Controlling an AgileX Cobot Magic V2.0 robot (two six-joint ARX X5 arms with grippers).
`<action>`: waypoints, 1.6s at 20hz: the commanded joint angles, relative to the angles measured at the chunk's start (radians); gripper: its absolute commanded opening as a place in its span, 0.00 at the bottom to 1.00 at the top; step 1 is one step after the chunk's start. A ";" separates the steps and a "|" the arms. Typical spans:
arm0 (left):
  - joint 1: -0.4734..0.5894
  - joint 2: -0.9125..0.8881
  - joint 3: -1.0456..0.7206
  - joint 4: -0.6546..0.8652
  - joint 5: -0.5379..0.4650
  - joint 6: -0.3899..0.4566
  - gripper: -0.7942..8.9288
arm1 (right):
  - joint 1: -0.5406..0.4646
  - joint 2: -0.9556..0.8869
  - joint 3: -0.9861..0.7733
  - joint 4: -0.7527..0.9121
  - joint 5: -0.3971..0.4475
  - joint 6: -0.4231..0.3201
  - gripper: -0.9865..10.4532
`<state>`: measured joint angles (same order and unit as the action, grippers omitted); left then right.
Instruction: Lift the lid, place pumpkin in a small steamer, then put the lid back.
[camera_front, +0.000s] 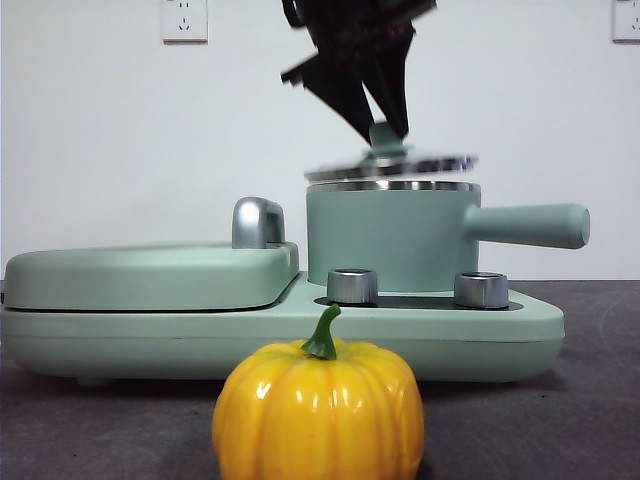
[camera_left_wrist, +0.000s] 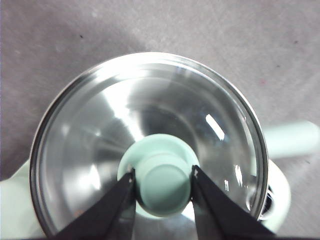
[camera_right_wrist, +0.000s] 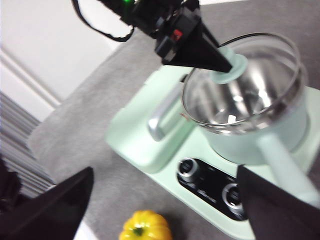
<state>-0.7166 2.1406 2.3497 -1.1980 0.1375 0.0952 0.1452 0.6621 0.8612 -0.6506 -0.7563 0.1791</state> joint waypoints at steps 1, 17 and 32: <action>0.000 0.012 0.111 -0.048 0.010 0.020 0.10 | 0.047 0.030 0.058 -0.028 0.005 0.024 0.43; 0.253 -0.111 0.180 -0.150 0.010 0.016 0.10 | 0.734 0.573 0.185 -0.111 0.463 0.136 0.48; 0.418 -0.121 0.179 -0.156 0.011 -0.006 0.10 | 0.880 0.912 0.227 -0.102 0.581 0.094 0.60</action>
<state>-0.2955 2.0224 2.4901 -1.3727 0.1398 0.0898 1.0134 1.5585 1.0691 -0.7601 -0.1795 0.2890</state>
